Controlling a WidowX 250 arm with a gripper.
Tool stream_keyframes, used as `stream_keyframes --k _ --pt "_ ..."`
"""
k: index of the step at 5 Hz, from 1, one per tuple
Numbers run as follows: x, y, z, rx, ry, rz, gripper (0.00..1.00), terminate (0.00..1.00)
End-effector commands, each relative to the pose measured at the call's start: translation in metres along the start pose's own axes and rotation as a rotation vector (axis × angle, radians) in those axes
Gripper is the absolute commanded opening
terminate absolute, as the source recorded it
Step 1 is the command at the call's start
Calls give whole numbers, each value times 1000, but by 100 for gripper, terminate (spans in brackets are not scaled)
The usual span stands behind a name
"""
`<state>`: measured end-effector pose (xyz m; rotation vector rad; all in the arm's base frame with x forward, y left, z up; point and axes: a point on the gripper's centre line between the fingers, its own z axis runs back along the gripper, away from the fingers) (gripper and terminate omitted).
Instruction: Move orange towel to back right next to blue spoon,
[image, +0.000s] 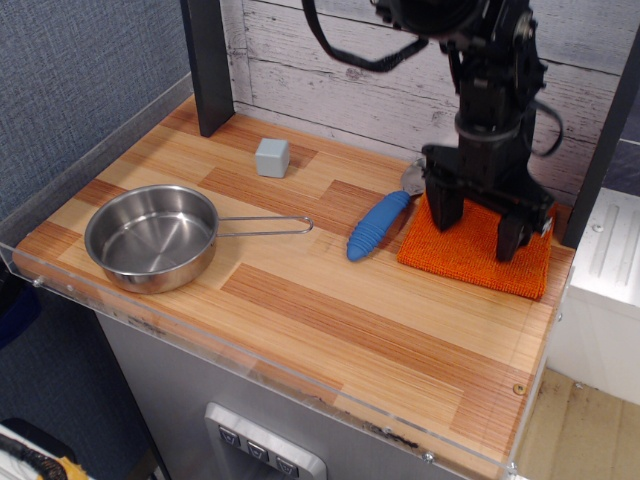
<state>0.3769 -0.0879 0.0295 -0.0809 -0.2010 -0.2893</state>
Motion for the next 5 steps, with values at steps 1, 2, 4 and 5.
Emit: stream_keyframes --k 1,2,4,5 --pt "38 -1 77 -28 -154 30 100 0" --pt "35 -4 107 -32 -195 28 100 0" --pt "14 -17 157 14 -223 15 100 0" --pt "14 -17 157 14 -223 15 100 0"
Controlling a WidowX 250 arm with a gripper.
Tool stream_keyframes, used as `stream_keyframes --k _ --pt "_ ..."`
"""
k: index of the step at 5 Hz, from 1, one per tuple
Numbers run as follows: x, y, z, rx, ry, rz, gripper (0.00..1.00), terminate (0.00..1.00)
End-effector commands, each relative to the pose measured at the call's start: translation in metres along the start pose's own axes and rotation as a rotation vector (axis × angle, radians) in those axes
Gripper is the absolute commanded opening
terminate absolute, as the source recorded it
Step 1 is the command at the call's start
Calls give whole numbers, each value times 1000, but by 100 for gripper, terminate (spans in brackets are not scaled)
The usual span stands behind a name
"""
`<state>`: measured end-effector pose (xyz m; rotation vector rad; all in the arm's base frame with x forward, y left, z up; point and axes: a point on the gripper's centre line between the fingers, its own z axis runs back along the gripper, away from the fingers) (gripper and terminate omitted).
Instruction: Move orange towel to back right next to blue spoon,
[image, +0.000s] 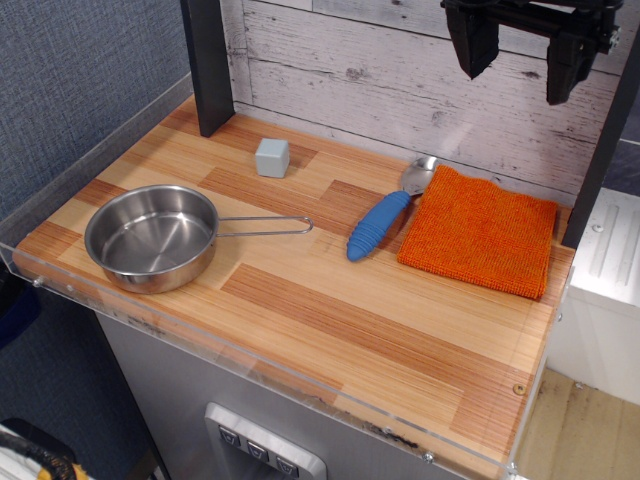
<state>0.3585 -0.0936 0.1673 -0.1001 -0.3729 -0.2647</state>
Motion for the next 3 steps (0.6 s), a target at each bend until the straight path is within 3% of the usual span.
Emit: stream_keyframes --k 1,2,3 --pt "4 1 19 5 -50 -2 100 0" --pt "4 1 19 5 -50 -2 100 0" --pt "4 1 19 5 -50 -2 100 100"
